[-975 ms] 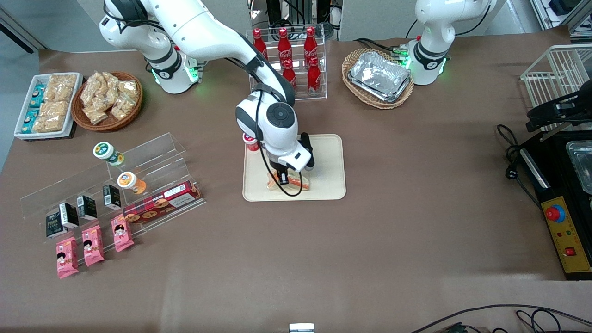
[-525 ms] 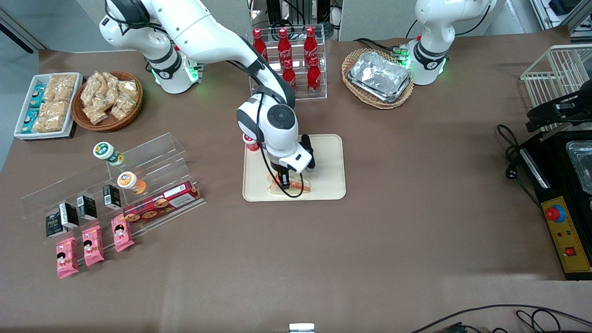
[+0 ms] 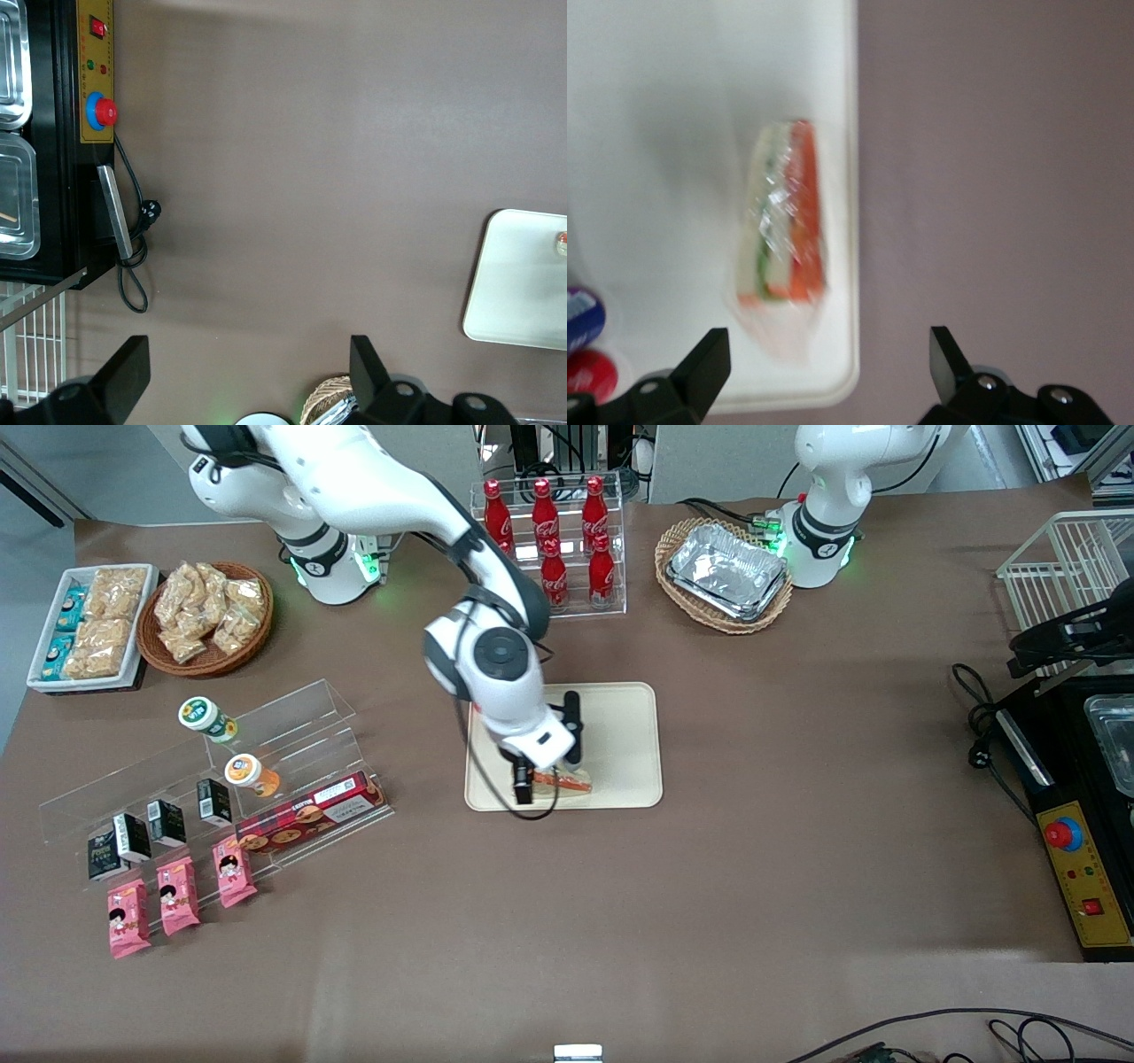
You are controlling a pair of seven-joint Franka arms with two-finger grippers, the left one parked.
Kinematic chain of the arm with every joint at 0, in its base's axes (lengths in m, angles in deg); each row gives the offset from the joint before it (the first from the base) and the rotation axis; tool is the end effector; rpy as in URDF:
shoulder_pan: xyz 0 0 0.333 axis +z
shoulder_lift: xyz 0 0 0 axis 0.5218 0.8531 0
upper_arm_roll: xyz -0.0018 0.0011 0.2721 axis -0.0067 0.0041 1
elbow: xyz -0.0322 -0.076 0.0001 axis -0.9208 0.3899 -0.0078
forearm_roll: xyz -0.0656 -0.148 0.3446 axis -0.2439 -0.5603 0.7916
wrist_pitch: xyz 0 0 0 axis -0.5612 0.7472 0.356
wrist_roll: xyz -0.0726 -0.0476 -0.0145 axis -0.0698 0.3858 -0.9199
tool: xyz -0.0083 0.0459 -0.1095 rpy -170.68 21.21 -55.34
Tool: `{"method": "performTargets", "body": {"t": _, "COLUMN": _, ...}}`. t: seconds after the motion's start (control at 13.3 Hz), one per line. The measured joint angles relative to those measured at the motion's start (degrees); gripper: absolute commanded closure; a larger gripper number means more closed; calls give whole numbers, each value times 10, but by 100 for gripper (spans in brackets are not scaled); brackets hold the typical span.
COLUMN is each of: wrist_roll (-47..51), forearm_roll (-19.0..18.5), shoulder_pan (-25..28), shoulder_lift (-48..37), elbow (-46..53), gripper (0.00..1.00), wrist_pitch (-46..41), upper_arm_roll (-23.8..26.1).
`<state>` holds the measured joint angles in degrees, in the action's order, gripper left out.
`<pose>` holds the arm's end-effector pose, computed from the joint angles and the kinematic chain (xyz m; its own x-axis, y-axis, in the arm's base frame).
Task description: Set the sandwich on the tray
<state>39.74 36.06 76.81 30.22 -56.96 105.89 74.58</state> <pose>0.5089 0.4124 0.2744 0.0393 0.9992 -0.0061 0.9953 -0.0386 0.0891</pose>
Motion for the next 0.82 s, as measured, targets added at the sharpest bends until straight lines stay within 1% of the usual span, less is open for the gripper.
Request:
{"method": "performTargets", "body": {"t": 0.3, "wrist_roll": 0, "forearm_roll": 34, "shoulder_pan": -73, "shoulder_lift": -83, "elbow": 4, "gripper": 0, "wrist_pitch": -73, "upper_arm_roll": -2}}
{"method": "performTargets", "body": {"t": 0.67, "wrist_roll": 20, "forearm_roll": 46, "shoulder_pan": -187, "shoulder_lift": -166, "elbow": 5, "gripper": 0, "wrist_pitch": -155, "upper_arm_roll": -3}}
{"method": "performTargets", "body": {"t": 0.82, "wrist_roll": 57, "forearm_roll": 50, "shoulder_pan": -230, "shoulder_lift": -201, "elbow": 5, "gripper": 0, "wrist_pitch": -196, "upper_arm_roll": -4}}
